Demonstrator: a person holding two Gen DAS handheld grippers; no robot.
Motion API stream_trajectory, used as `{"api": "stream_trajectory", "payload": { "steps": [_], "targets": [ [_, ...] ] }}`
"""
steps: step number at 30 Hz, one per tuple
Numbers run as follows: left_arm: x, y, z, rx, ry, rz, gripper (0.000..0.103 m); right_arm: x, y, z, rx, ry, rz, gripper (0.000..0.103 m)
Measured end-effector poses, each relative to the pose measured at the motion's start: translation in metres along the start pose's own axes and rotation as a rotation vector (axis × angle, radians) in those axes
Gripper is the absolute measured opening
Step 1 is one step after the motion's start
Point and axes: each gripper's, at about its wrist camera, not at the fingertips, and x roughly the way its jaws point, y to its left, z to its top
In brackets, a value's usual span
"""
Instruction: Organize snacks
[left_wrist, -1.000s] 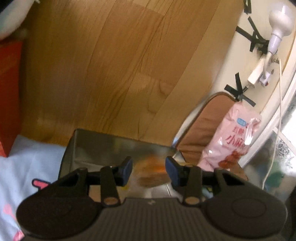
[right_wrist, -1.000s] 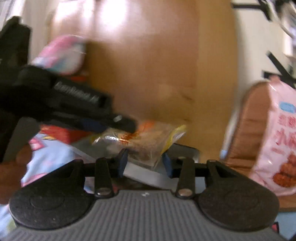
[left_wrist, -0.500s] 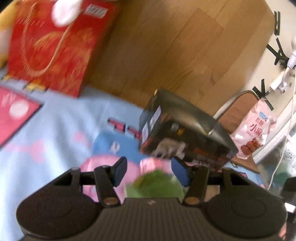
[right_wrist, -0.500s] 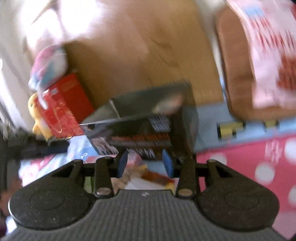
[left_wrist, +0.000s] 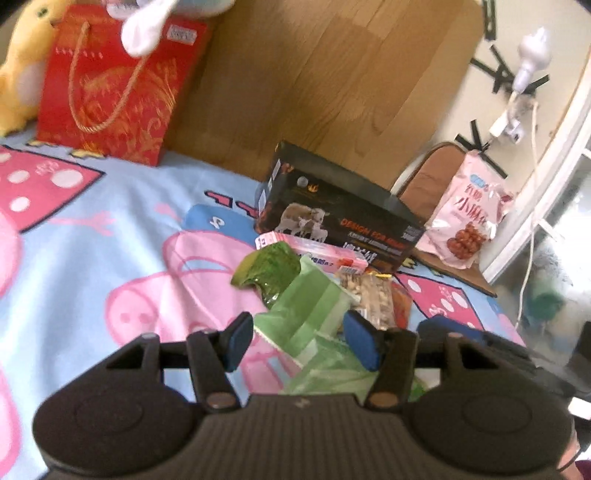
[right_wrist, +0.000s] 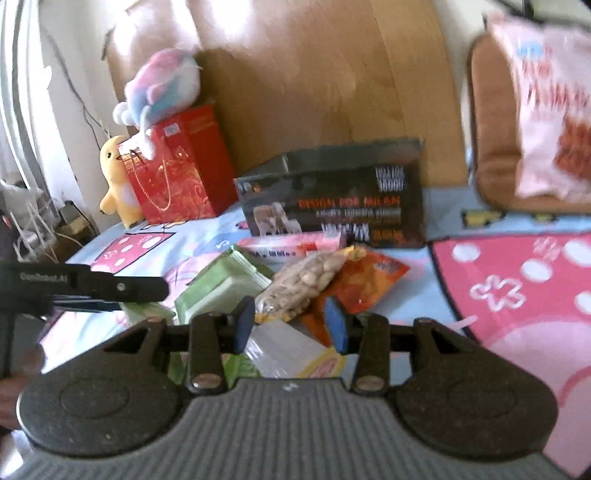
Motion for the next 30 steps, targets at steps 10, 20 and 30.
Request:
{"api": "stream_trajectory", "payload": {
  "steps": [10, 20, 30],
  "targets": [
    [-0.017, 0.03, -0.021, -0.071, 0.027, 0.126, 0.053, 0.013, 0.068, -0.024, -0.154, 0.089, 0.219, 0.045],
    [-0.08, 0.043, -0.036, -0.096, 0.011, 0.059, 0.058, 0.015, 0.084, -0.031, -0.238, 0.131, 0.316, 0.062],
    [-0.093, 0.033, -0.069, -0.173, 0.175, -0.118, 0.055, 0.005, 0.085, -0.05, -0.369, 0.247, 0.485, 0.078]
  ]
}}
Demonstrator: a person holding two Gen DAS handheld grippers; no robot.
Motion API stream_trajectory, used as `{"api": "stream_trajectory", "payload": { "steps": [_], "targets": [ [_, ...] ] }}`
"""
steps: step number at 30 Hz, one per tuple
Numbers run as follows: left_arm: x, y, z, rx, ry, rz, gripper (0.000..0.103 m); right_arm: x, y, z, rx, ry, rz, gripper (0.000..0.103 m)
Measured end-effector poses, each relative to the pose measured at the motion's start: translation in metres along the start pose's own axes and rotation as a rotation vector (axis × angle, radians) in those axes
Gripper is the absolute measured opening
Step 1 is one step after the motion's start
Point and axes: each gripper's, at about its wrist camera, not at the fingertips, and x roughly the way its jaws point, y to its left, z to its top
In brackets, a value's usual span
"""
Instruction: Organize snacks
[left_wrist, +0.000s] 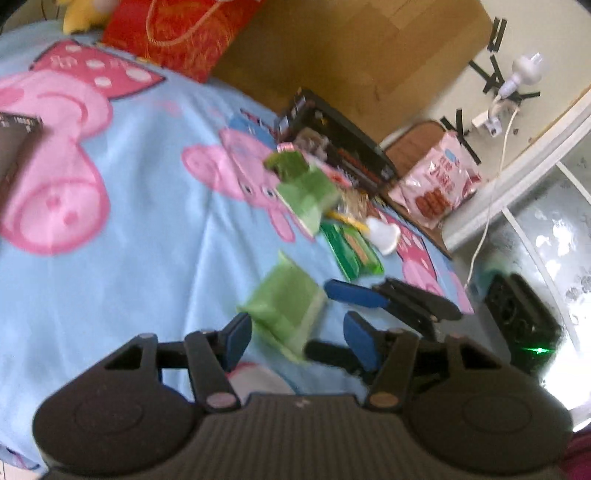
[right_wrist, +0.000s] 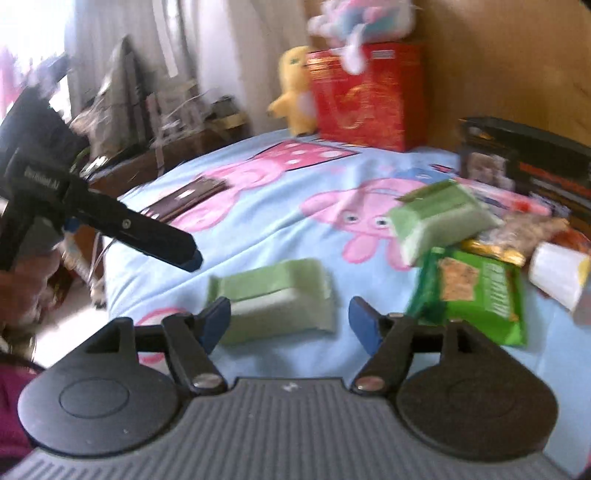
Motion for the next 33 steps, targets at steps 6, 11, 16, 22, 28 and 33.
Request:
{"api": "stream_trajectory", "payload": {
  "steps": [6, 11, 16, 22, 28, 33],
  "targets": [
    [0.029, -0.006, 0.002, -0.019, -0.003, 0.032, 0.05, 0.022, 0.027, 0.004, -0.177, 0.053, -0.07, 0.086],
    [0.039, -0.019, 0.015, 0.045, -0.022, 0.061, 0.05, 0.021, 0.017, 0.006, -0.1, 0.005, -0.178, 0.065],
    [0.05, -0.042, 0.038, 0.137, -0.038, 0.045, 0.05, 0.007, 0.0, 0.009, -0.038, -0.094, -0.264, 0.063],
    [0.071, -0.085, 0.084, 0.261, -0.09, -0.01, 0.05, -0.014, -0.026, 0.028, 0.011, -0.24, -0.412, 0.063],
    [0.114, -0.123, 0.146, 0.354, -0.126, -0.045, 0.05, -0.02, -0.092, 0.07, 0.074, -0.338, -0.532, 0.063],
    [0.161, -0.12, 0.193, 0.319, -0.144, 0.011, 0.05, -0.002, -0.14, 0.102, 0.09, -0.35, -0.597, 0.058]
  ]
}}
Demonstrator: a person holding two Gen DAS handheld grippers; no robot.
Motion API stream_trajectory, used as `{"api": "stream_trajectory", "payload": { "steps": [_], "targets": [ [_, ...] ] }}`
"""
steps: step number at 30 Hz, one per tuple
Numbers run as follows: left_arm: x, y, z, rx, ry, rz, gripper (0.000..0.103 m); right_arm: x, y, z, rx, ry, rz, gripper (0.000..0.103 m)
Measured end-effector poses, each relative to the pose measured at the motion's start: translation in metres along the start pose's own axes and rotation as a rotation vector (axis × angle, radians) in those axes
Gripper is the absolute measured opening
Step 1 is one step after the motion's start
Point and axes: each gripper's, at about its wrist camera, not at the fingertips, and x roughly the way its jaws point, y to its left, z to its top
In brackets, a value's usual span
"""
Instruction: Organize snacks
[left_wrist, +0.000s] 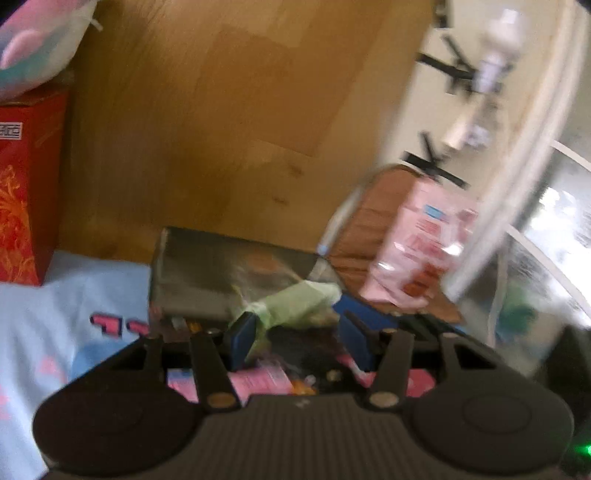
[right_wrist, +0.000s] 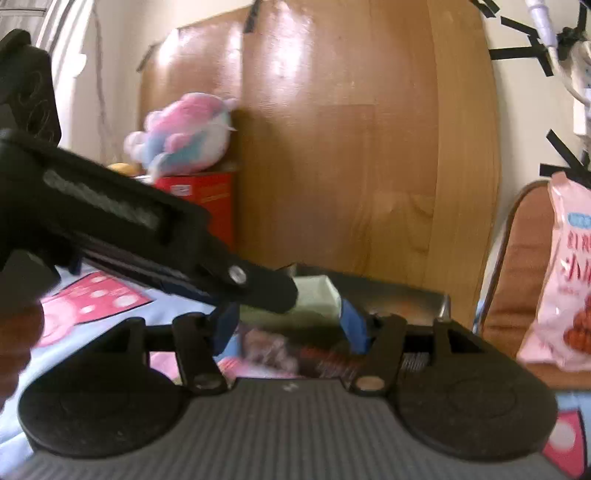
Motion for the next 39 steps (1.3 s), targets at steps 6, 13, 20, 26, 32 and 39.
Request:
{"api": "stream_trajectory", "payload": {
  "steps": [6, 13, 20, 26, 32, 39],
  "targets": [
    [0.006, 0.03, 0.01, -0.082, -0.058, 0.018, 0.057, 0.034, -0.01, 0.009, -0.032, 0.024, -0.054, 0.065],
    [-0.02, 0.073, -0.024, -0.191, -0.056, 0.077, 0.064, -0.005, -0.044, -0.019, 0.177, 0.014, -0.047, 0.064],
    [0.013, 0.101, -0.052, -0.281, 0.087, 0.098, 0.062, 0.003, -0.061, -0.047, 0.327, 0.219, 0.022, 0.05],
    [0.024, 0.091, -0.059, -0.236, 0.119, 0.107, 0.043, 0.045, -0.059, -0.047, 0.407, 0.39, 0.11, 0.034],
    [-0.012, 0.094, -0.061, -0.245, 0.042, 0.16, 0.044, 0.038, -0.015, -0.032, 0.331, 0.399, 0.128, 0.035],
    [-0.091, 0.1, -0.069, -0.282, -0.147, 0.179, 0.05, 0.002, 0.051, -0.005, 0.212, 0.194, 0.176, 0.035]
  ]
}}
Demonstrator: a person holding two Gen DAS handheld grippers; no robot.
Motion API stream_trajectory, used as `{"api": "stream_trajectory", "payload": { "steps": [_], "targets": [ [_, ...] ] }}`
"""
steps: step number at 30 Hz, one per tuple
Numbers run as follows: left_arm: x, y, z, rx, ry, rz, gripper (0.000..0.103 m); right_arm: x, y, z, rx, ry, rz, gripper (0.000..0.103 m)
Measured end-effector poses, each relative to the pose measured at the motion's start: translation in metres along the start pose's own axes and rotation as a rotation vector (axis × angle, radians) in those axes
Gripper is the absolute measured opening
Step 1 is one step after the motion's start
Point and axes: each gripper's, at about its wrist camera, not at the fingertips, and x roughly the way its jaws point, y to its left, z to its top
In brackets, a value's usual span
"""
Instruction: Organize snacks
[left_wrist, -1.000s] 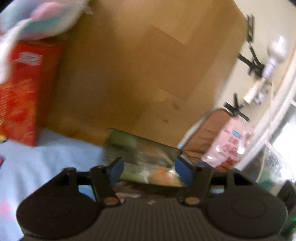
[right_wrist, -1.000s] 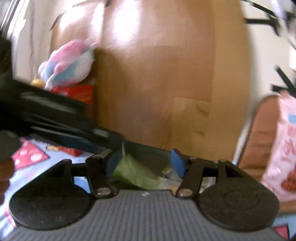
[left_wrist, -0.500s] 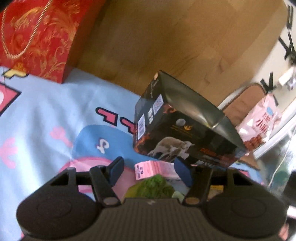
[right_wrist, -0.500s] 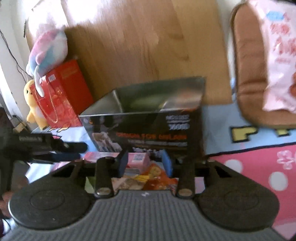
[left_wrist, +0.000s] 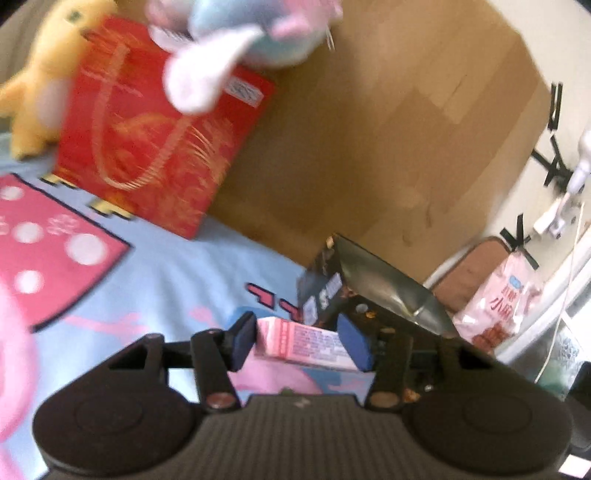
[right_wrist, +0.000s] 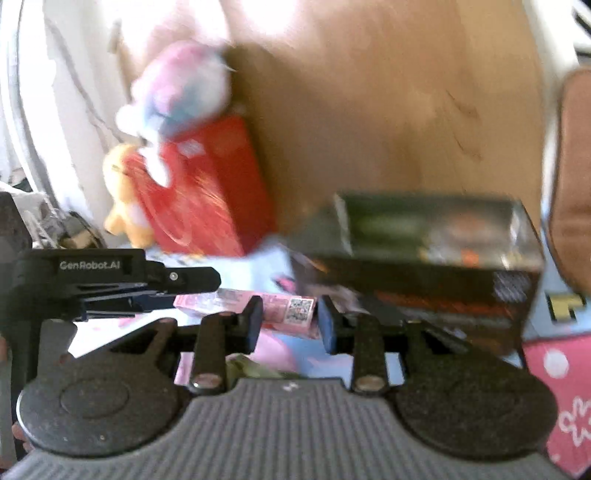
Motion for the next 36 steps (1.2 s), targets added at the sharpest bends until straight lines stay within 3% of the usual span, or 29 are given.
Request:
{"api": "stream_trajectory", "payload": {
  "steps": [6, 10, 12, 14, 15, 36],
  "targets": [
    [-0.052, 0.021, -0.052, -0.002, 0.006, 0.073, 0.053, -0.026, 0.043, -0.044, -0.101, 0.017, 0.092, 0.037],
    [-0.059, 0.026, -0.086, 0.038, -0.014, 0.11, 0.056, -0.037, 0.043, -0.084, -0.14, 0.054, 0.148, 0.037],
    [-0.057, 0.024, -0.095, 0.071, -0.032, 0.12, 0.057, -0.035, 0.042, -0.088, -0.133, 0.076, 0.135, 0.037],
    [-0.058, 0.02, -0.094, 0.099, -0.06, 0.104, 0.063, -0.042, 0.043, -0.086, -0.133, 0.024, 0.152, 0.04],
    [-0.058, 0.02, -0.094, 0.107, -0.068, 0.105, 0.067, -0.039, 0.041, -0.087, -0.13, 0.03, 0.152, 0.047],
    [-0.071, 0.034, -0.095, 0.026, -0.141, 0.082, 0.07, -0.046, 0.043, -0.09, -0.09, -0.015, 0.129, 0.055]
  ]
}}
